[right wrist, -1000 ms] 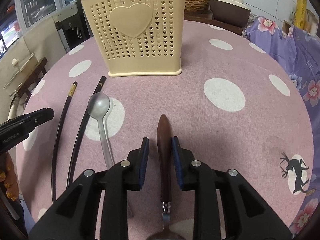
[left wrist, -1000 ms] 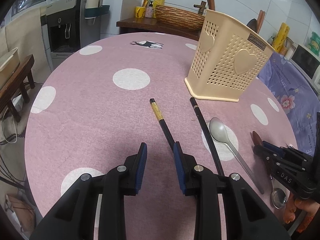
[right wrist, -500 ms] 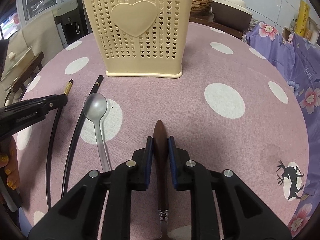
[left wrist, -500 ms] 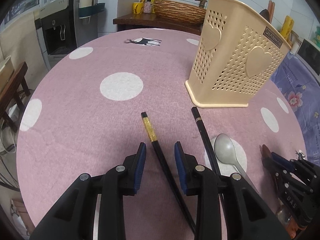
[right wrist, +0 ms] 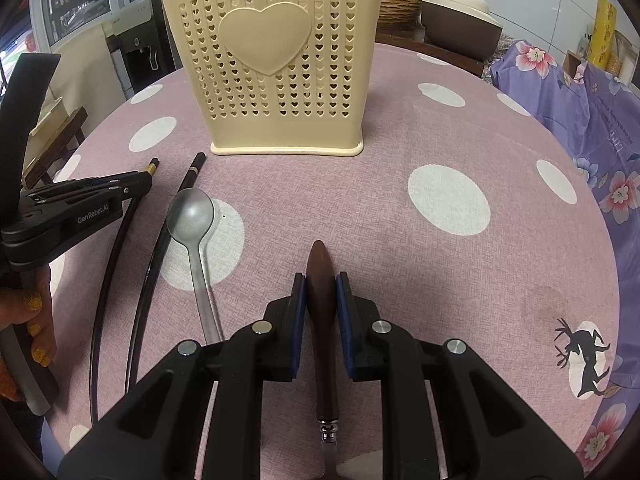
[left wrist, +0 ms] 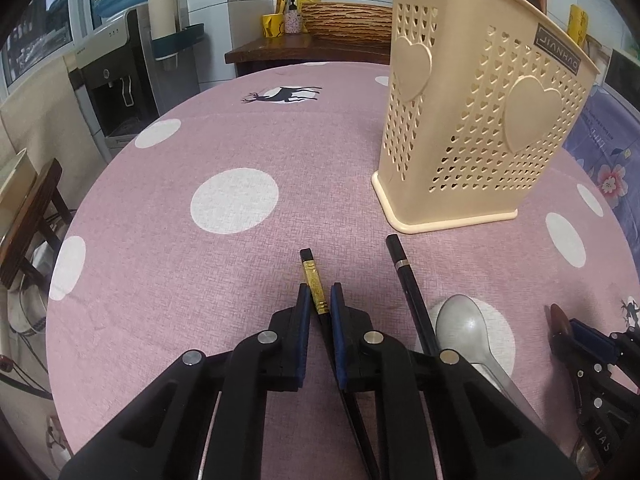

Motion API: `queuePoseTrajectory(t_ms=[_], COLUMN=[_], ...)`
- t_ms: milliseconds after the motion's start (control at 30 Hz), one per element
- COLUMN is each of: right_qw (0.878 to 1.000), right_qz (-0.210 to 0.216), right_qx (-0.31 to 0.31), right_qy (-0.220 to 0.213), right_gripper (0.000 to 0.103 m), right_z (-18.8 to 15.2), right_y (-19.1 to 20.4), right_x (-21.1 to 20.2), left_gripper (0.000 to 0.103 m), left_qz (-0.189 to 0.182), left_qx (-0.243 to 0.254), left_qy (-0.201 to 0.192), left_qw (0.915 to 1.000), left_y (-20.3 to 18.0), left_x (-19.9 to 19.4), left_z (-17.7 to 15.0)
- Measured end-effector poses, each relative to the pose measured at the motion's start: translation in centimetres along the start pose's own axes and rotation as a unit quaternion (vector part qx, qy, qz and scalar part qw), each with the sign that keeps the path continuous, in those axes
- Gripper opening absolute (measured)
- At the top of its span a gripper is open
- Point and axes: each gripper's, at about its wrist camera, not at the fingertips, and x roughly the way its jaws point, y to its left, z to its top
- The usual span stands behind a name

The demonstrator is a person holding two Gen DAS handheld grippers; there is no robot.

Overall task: Organize utensils
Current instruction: 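Close the right tool on the wooden-handled spoon while the left tool grips a gold-tipped black chopstick, then lift the black chopstick with the left tool while the right tool lifts the spoon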

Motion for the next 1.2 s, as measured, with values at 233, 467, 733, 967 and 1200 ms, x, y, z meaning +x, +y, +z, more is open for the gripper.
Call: queuePoseTrajectory(t_ms=[233, 467, 733, 967, 1200], right_qw=[1.000, 0.997, 0.984, 0.977, 0.976], right_qz=[0.018, 0.040, 0.061, 0.072, 0.073], right_qx=[0.018, 0.036, 0.052, 0.058, 0.062], right_qy=[-0.003, -0.061, -0.160, -0.194, -0.197], right_gripper=[0.016, 0.016, 0.016, 0.016, 0.016], right_z=[0.0, 0.2, 0.1, -0.8, -0.7], right_y=[-0.7, -1.2, -2.6, -3.3, -3.0], right_x=[0.0, -3.0, -11.0, -14.6, -14.6], left_gripper=[0.008, 0.008, 0.008, 0.008, 0.008], left_qz=[0.007, -0.019, -0.082, -0.090, -0.099], left_qx=[0.006, -0.009, -0.025, -0.020, -0.031], left_qy=[-0.005, -0.029, -0.136, -0.202, -0.219], left_qw=[0.9999, 0.9994, 0.9869, 0.9750, 0.9701], left_y=[-0.6, 0.0, 1.7, 2.3, 2.8], left_x=[0.1, -1.8, -11.2, -15.9, -16.4], left_z=[0.0, 0.4, 1.3, 0.7, 0.6])
